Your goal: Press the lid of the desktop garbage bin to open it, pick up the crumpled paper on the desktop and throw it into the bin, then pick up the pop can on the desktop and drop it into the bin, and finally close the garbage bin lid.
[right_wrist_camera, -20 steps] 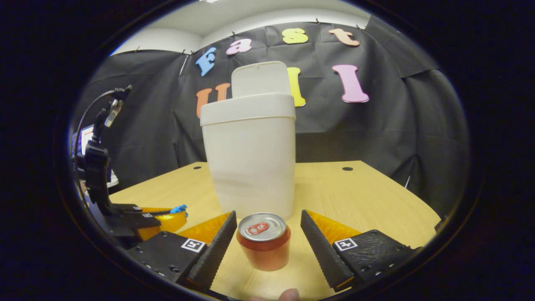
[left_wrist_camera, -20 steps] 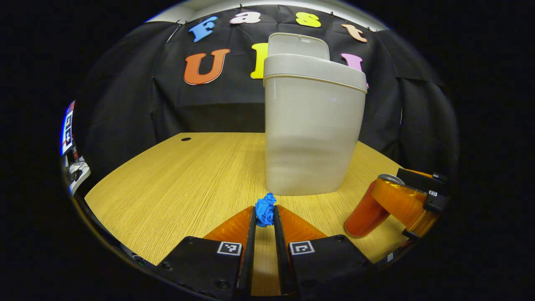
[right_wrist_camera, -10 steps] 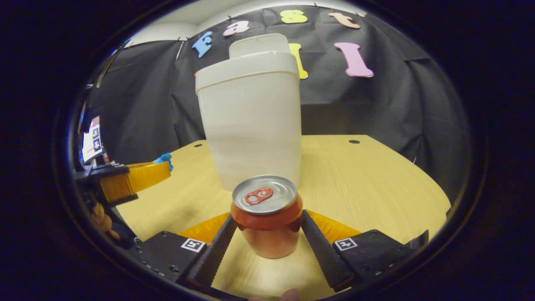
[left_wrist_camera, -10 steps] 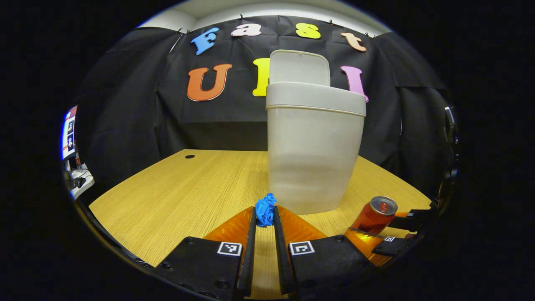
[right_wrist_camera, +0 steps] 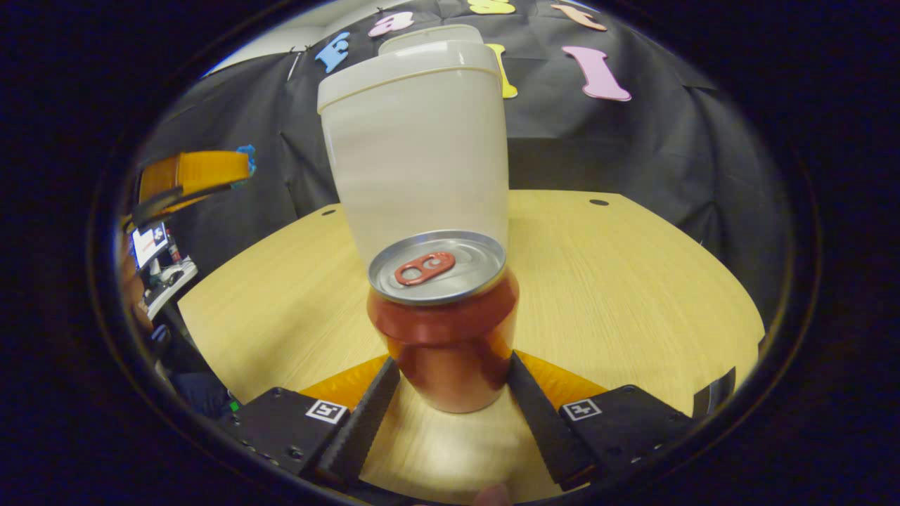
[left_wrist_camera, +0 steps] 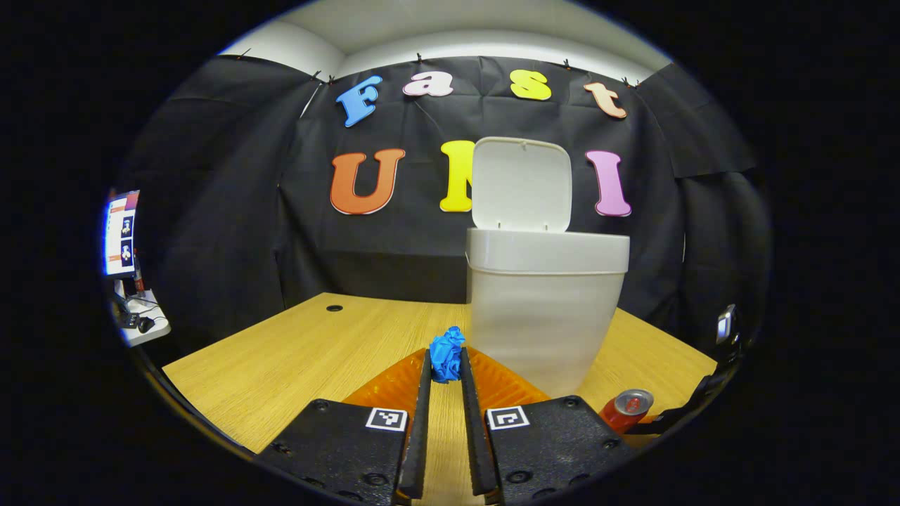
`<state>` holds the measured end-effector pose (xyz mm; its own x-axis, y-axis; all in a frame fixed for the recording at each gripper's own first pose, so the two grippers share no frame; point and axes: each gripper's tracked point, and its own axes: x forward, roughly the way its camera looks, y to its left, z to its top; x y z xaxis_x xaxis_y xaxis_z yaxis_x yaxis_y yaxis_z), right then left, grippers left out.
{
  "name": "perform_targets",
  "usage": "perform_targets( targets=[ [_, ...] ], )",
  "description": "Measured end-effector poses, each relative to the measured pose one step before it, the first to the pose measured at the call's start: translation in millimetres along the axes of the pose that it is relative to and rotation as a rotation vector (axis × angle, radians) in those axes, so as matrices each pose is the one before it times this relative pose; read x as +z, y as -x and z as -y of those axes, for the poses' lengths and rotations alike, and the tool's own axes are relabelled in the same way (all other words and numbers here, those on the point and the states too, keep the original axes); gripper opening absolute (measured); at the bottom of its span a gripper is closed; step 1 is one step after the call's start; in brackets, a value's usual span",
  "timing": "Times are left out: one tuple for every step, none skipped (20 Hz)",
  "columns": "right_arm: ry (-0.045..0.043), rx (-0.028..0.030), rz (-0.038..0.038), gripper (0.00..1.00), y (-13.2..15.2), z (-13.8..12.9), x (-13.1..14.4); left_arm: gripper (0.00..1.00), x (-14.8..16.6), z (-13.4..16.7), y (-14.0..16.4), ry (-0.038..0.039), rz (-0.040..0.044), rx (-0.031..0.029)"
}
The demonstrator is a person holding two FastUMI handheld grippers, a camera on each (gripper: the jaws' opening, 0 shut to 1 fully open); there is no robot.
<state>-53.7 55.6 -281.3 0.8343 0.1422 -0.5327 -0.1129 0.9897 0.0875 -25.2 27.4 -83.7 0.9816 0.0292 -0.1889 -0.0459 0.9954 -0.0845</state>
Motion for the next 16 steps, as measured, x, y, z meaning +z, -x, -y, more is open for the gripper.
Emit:
perform_targets(
  targets=[
    [-0.00179, -0.00003, 0.00059, 0.93, 0.77, 0.12, 0.75, 0.27, 11.85, 3.20, -1.50, 0.00326, 0.02369, -0.00764],
    [-0.00658, 0.00644, -0.00541, 0.88, 1.73, -0.22, 0.48, 0.27, 10.47, 3.58, 0.15, -0.00144, 0.02328, -0.00391],
    [-0.00498, 0.00678, -0.00288, 0.86, -0.17, -0.43, -0.41, 0.27, 11.53, 1.26, -1.15, -0.00618, 0.02433, -0.00151],
    [-0.00359, 0.00744, -0.00207, 0.84, 0.15, -0.51, 0.69, 0.27, 9.79, 0.70, -1.56, -0.00747, 0.02408, -0.00267],
    [-0.00102, 0.00939, -0.00165, 0.83, 1.57, -0.64, -1.17, 0.27, 9.90, 2.56, -2.56, -0.00648, 0.02265, -0.00743],
    [0.00362, 0.00563, -0.00009, 0.82, 1.91, 0.54, 1.39, 0.27, 8.20, 2.51, -2.69, -0.00627, 0.01860, -0.00840],
    [0.00734, 0.00796, 0.00603, 0.82, 2.87, -0.21, 2.02, 0.27, 7.56, 3.78, -1.78, -0.00492, 0.01554, -0.01003],
    [0.01135, 0.00441, 0.00986, 0.82, 1.96, -0.09, 3.08, 0.27, 7.43, 2.71, -3.15, -0.00034, 0.01654, -0.00879],
    [0.01117, -0.00069, 0.00930, 0.81, 1.24, 0.45, 1.55, 0.27, 8.88, 4.44, -2.95, 0.00388, 0.01510, -0.01247],
    [0.00534, 0.00298, 0.00926, 0.80, 1.95, 1.04, 2.60, 0.27, 8.41, 5.39, -3.50, 0.00032, 0.01560, -0.01542],
    [0.00137, 0.00544, 0.00821, 0.81, 0.80, 0.59, 2.38, 0.27, 9.36, 3.04, -4.72, -0.00401, 0.01848, -0.00665],
    [0.00299, 0.00478, 0.00797, 0.80, 1.47, 0.97, 3.28, 0.27, 9.32, 1.42, -4.94, -0.01335, 0.02103, -0.00616],
    [0.00634, 0.00258, 0.00830, 0.80, 1.47, 1.71, 1.42, 0.27, 9.79, -1.09, -6.70, -0.01207, 0.02582, 0.00430],
    [0.00171, -0.00273, 0.01346, 0.80, 1.34, 3.17, 4.33, 0.27, 6.94, -1.42, -8.03, -0.00407, 0.02126, 0.00510],
    [-0.00470, -0.00299, 0.01512, 0.80, 2.55, 3.50, 4.46, 0.27, 3.69, 1.57, -9.02, 0.00241, 0.00692, -0.00848],
    [-0.01661, 0.00742, 0.02081, 0.80, 2.53, 2.10, 6.06, 0.28, 0.14, 2.87, -7.61, 0.00630, -0.00312, -0.00779]
  ],
)
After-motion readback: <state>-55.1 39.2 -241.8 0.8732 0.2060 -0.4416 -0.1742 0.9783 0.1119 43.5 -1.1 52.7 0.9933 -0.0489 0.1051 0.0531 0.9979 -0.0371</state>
